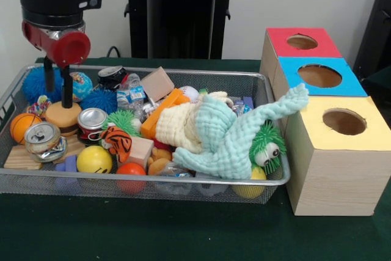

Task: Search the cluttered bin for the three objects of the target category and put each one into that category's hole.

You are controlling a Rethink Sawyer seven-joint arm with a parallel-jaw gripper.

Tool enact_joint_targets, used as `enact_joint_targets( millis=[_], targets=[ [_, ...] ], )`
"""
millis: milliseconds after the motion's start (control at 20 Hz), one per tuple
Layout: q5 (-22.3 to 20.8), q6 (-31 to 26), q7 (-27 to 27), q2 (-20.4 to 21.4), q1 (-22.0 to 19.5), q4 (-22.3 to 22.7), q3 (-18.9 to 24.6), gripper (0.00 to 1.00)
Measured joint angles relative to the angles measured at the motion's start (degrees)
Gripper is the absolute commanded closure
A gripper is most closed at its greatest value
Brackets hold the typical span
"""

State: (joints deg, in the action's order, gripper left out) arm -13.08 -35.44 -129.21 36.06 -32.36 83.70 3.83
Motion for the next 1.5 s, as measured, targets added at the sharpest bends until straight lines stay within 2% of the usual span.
enact_joint_targets(
  millis=[400,750,1200,1500],
  targets=[
    [0.6,0.0,0.0,-1.7,-2.4,0.7,0.0,0.00],
    [0.7,0.0,0.0,-1.8,-2.6,1.1,0.0,0.00],
    [0.9,0.0,0.0,-2.6,-3.5,4.4,0.1,0.00],
    [1.6,0.0,0.0,-3.8,-5.6,6.7,0.3,0.00]
  ],
)
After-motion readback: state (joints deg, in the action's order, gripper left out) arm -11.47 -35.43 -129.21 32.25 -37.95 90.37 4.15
